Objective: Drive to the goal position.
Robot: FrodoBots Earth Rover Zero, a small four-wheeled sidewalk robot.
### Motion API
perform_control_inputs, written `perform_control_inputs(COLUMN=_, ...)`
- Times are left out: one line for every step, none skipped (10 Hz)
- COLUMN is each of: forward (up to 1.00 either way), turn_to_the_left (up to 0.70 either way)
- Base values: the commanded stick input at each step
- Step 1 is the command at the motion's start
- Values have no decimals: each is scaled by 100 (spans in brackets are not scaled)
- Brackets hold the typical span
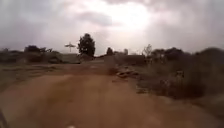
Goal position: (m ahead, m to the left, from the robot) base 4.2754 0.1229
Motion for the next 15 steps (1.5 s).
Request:
perform_control_inputs(forward=50, turn_to_the_left=0)
perform_control_inputs(forward=50, turn_to_the_left=0)
perform_control_inputs(forward=50, turn_to_the_left=0)
perform_control_inputs(forward=50, turn_to_the_left=1)
perform_control_inputs(forward=50, turn_to_the_left=9)
perform_control_inputs(forward=50, turn_to_the_left=16)
perform_control_inputs(forward=50, turn_to_the_left=24)
perform_control_inputs(forward=50, turn_to_the_left=32)
perform_control_inputs(forward=50, turn_to_the_left=39)
perform_control_inputs(forward=50, turn_to_the_left=47)
perform_control_inputs(forward=50, turn_to_the_left=44)
perform_control_inputs(forward=50, turn_to_the_left=34)
perform_control_inputs(forward=50, turn_to_the_left=24)
perform_control_inputs(forward=50, turn_to_the_left=14)
perform_control_inputs(forward=50, turn_to_the_left=4)
